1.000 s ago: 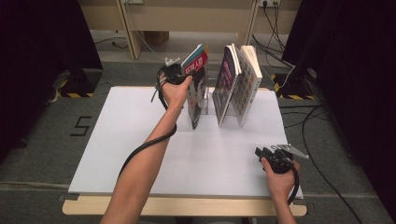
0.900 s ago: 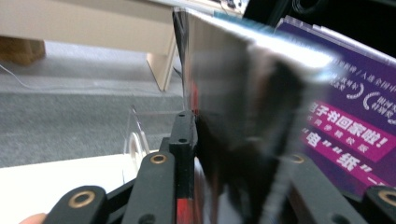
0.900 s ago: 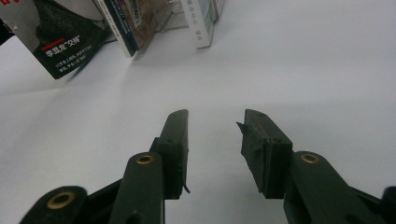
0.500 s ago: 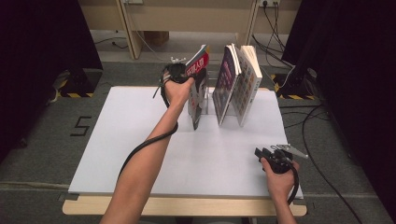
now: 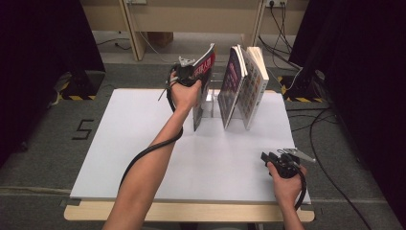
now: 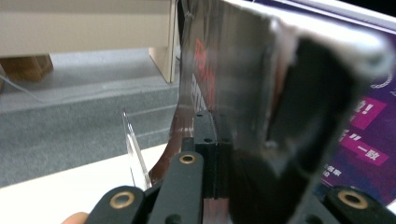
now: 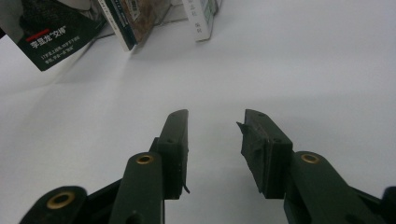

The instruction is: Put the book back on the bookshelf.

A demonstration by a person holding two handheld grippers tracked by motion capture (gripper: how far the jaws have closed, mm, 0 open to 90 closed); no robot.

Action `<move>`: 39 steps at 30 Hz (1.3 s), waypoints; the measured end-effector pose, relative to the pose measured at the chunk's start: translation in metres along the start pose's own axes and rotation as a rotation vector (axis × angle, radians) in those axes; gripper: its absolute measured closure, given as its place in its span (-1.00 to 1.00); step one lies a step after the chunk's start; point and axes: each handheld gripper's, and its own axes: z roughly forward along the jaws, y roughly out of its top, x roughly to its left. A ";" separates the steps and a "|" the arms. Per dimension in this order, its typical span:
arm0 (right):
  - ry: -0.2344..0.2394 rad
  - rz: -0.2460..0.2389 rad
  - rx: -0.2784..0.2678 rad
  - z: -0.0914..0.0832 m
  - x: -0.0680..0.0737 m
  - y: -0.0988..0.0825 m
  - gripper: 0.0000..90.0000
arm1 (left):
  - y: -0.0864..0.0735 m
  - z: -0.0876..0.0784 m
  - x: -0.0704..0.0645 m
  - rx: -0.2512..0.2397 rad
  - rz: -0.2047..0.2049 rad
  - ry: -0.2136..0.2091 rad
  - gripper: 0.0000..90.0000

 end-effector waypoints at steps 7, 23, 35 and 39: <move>0.001 0.001 -0.005 0.000 0.000 0.000 0.36 | -0.002 -0.005 -0.004 -0.123 0.062 0.051 0.92; 0.003 -0.002 -0.001 0.000 0.002 0.000 0.36 | -0.032 -0.011 0.009 -0.181 0.076 0.187 0.88; 0.003 -0.004 0.000 0.000 0.000 0.000 0.36 | -0.032 -0.014 0.016 -0.162 0.017 0.183 0.70; 0.002 -0.004 0.000 -0.001 0.000 0.000 0.36 | -0.033 -0.015 0.018 -0.147 -0.004 0.171 0.61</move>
